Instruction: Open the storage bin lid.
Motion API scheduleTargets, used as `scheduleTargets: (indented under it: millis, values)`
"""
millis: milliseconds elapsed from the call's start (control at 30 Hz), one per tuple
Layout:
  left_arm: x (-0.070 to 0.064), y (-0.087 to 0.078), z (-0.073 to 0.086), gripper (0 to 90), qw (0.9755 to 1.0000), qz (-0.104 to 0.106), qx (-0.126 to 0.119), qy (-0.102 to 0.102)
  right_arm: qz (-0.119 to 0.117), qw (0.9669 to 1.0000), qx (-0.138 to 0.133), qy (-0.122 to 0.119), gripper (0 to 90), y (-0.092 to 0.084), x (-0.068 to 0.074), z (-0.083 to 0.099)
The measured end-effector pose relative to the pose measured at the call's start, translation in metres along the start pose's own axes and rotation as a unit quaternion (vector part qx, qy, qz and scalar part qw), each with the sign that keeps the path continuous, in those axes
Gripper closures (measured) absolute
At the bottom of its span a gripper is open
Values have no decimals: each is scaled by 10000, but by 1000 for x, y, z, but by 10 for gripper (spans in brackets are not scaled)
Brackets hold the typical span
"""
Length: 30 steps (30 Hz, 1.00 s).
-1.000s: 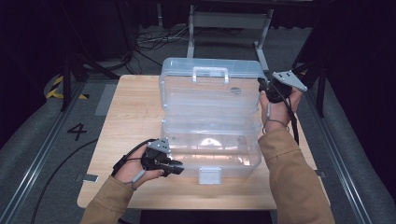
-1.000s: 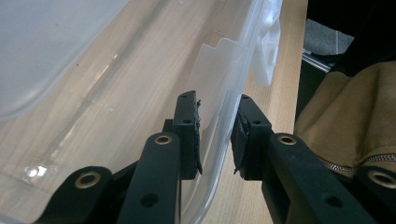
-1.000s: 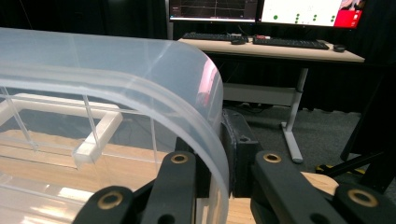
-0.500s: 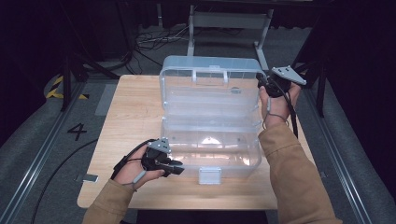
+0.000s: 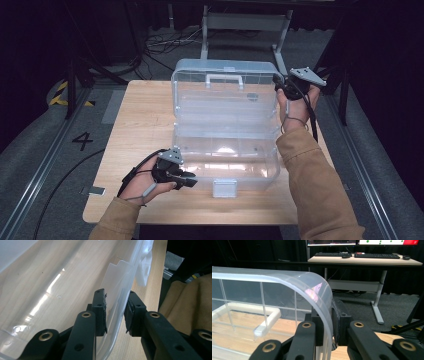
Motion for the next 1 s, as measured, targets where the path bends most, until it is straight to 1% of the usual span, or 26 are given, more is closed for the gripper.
scheduleTargets:
  millis: [267,433,567,633,800,867,1000]
  values:
    - [0,0,0,731,10000,-4,5,-12,-105,9999,101,45,806,12,-5,1]
    - [0,0,0,730,10000,-10,8,2,-123,9998,94,88,806,17,-8,3]
    - [0,0,1,729,10000,-24,-28,49,-204,9997,69,100,802,23,-10,6]
    - [0,0,1,728,10000,-21,-29,44,-267,9995,106,140,800,26,-13,7]
    - [0,0,1,728,10000,-17,-26,40,-354,9991,156,150,793,30,-15,7]
    - [-1,0,0,728,10000,-7,-28,21,-401,9988,183,201,791,33,-17,8]
    - [0,0,0,728,10000,-1,-31,13,-417,9987,235,196,790,36,-19,9]
Point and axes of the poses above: each handheld gripper's, and its own axes: y roughly forward along the jaws, z roughly out of its underside, x roughly to its left, the point moved 2 cm from there along y, roughly forward along the jaws, and after that the axes turned 6 degrees about -x, right-handed, at the moved point
